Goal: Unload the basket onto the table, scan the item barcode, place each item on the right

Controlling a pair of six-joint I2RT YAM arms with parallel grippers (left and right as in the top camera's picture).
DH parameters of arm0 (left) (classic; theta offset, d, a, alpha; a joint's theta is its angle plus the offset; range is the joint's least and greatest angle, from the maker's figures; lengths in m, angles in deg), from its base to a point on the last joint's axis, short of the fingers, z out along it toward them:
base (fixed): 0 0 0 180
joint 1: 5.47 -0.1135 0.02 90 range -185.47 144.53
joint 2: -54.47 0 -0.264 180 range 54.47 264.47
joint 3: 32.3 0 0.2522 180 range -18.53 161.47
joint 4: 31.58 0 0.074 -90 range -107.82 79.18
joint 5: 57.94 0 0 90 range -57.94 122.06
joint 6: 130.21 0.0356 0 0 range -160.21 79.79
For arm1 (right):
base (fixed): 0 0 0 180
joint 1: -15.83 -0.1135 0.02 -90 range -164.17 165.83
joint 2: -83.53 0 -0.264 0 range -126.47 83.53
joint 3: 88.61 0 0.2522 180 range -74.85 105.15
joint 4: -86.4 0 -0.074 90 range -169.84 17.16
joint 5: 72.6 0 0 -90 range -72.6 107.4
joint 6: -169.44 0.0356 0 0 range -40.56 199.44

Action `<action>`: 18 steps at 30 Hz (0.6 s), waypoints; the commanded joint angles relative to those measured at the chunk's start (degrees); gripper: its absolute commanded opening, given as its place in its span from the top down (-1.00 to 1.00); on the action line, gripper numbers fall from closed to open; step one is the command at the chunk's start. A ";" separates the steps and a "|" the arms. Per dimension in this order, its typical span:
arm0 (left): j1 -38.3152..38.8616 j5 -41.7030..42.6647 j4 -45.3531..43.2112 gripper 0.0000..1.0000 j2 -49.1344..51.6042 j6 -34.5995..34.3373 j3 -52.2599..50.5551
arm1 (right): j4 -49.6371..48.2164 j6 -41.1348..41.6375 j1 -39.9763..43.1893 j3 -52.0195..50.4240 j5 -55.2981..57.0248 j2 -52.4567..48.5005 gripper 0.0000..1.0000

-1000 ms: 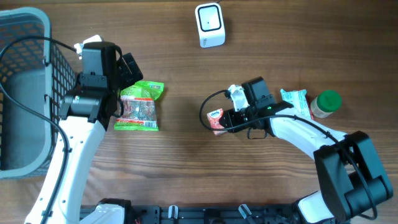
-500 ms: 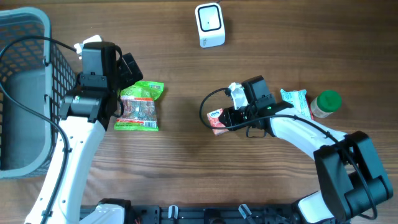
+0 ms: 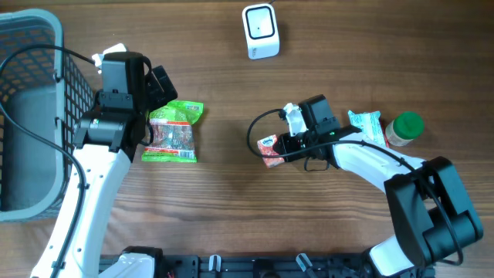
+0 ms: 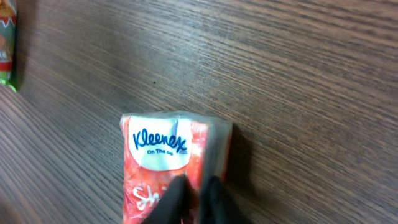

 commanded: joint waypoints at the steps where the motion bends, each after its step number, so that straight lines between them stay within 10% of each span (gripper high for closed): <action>1: -0.31 -0.94 -0.15 -1.00 0.00 0.28 0.63 | 3.02 0.44 -0.11 -0.50 0.96 -1.05 0.91; 18: -0.31 -0.94 -0.15 -1.00 0.00 0.28 0.63 | 10.67 1.75 18.18 2.19 -43.25 14.60 0.91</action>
